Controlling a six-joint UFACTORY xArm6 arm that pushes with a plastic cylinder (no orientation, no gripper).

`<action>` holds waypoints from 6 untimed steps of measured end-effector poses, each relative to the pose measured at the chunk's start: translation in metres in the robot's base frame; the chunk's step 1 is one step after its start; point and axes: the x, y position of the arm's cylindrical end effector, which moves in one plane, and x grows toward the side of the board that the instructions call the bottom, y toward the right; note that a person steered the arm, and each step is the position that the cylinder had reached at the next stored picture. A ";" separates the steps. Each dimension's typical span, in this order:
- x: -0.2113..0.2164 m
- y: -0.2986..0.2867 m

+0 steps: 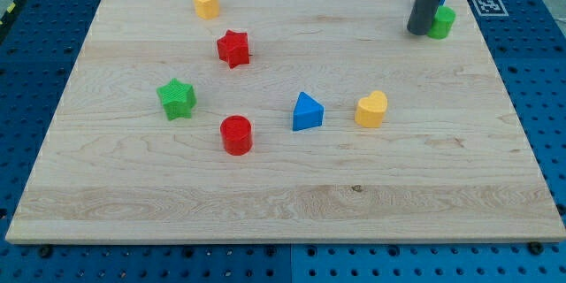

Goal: Slide the hexagon to the top side of the red star

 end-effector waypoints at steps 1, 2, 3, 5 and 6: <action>0.007 -0.041; 0.028 -0.118; 0.032 -0.214; -0.005 -0.344; -0.012 -0.401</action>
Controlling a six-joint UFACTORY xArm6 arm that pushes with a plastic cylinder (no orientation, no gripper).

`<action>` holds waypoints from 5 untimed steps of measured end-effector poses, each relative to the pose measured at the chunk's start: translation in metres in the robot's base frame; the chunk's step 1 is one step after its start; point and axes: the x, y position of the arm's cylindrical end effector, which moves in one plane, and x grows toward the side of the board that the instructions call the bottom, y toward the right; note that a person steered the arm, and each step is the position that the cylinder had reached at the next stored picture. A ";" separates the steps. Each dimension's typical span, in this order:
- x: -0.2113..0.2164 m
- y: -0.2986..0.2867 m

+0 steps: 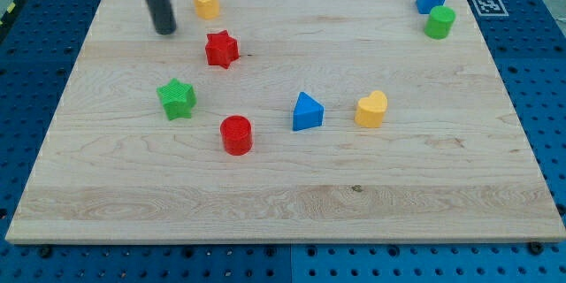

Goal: Slide the hexagon to the top side of the red star

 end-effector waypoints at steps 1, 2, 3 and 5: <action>-0.040 -0.005; -0.059 0.008; -0.068 0.037; -0.062 0.088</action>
